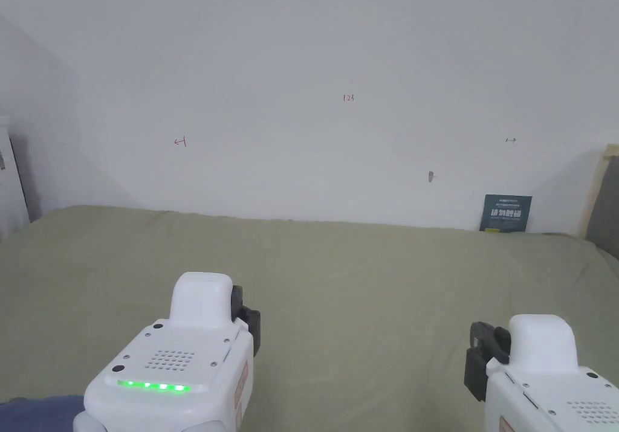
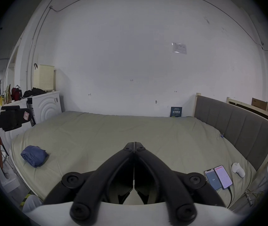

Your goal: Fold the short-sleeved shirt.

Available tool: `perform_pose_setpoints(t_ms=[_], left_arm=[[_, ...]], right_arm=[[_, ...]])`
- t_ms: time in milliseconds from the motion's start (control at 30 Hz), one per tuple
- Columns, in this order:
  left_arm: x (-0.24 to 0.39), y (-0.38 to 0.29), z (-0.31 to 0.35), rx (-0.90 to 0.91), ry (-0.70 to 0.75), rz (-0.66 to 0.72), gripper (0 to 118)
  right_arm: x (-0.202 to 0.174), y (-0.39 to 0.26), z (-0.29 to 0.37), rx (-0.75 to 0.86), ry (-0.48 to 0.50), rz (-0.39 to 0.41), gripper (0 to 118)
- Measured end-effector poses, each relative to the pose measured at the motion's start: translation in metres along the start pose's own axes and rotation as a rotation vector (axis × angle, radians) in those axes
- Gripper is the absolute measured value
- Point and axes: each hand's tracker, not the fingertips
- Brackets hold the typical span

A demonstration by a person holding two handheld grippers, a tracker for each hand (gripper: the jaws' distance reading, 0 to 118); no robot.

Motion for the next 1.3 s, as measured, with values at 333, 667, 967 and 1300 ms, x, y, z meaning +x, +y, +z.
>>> perform_pose_setpoints(t_ms=[333,667,967,1300], left_arm=[[0.003,0.008,-0.006,0.02,0.018,-0.019,46],[0.002,0.013,-0.008,0.0,0.034,-0.052,118],[-0.008,0.017,-0.007,-0.007,-0.045,0.058,118],[0.004,0.03,0.006,-0.022,0.052,-0.114,118]], right_arm=[[0.002,0.01,0.0,0.062,-0.063,-0.007,53],[0.011,0.011,0.005,0.078,-0.076,-0.017,118],[0.007,0.016,0.006,0.072,-0.059,0.0,118],[0.008,0.021,0.003,0.06,-0.05,0.014,118]])
